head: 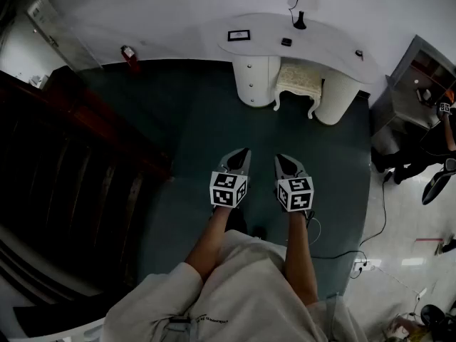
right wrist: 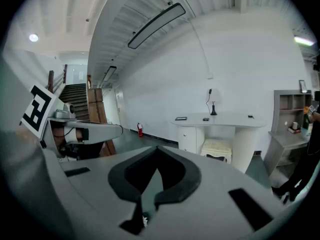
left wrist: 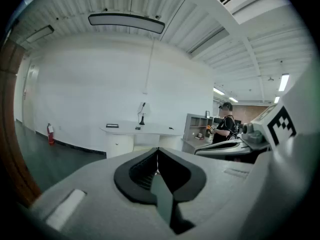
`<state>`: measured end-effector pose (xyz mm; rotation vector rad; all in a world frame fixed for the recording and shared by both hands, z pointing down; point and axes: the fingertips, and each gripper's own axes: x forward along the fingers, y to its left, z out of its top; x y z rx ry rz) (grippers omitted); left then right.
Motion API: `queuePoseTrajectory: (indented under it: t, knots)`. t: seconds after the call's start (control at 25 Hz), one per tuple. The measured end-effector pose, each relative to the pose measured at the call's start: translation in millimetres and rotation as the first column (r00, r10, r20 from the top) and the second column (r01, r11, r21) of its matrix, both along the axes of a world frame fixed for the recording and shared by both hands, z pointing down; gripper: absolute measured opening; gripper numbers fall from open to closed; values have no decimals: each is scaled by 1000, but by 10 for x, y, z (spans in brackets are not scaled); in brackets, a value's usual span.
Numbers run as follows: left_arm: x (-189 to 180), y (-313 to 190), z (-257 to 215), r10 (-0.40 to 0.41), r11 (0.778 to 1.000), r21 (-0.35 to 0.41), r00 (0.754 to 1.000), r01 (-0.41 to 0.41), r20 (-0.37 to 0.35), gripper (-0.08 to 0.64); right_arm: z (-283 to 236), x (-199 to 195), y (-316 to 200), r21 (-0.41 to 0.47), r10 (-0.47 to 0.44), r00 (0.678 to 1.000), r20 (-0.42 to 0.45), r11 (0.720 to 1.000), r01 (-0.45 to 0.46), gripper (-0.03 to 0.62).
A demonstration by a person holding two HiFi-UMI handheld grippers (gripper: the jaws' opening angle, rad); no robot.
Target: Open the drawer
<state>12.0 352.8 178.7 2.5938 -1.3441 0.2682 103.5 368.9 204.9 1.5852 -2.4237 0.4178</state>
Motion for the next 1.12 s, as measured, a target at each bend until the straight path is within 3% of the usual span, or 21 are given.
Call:
queuePoseTrajectory:
  t: [0.16, 0.44, 0.68, 0.76, 0.88, 1.12]
  knots:
    - [-99, 38, -2, 9, 1000, 3, 1000, -9, 20, 11, 37, -137, 71, -11, -16, 1000, 19, 1000, 16, 15]
    - [-183, -57, -2, -6, 1000, -11, 1000, 5, -9, 11, 79, -273, 75, -12, -41, 998, 45, 999, 41, 15]
    - [-167, -144, 82, -1, 999, -45, 1000, 0, -23, 11, 18, -278, 92, 55, -88, 984, 153, 995, 81, 15]
    - [-165, -185, 160, 14, 998, -65, 1000, -15, -24, 11, 66, -302, 83, 54, -125, 973, 193, 992, 117, 15]
    - [-174, -300, 195, 34, 996, -76, 999, -36, -29, 11, 104, -264, -41, 41, -110, 957, 269, 994, 103, 14]
    - [-241, -692, 129, 36, 996, -84, 998, -41, -53, 11, 82, -370, -390, 35, -140, 971, 193, 990, 135, 15]
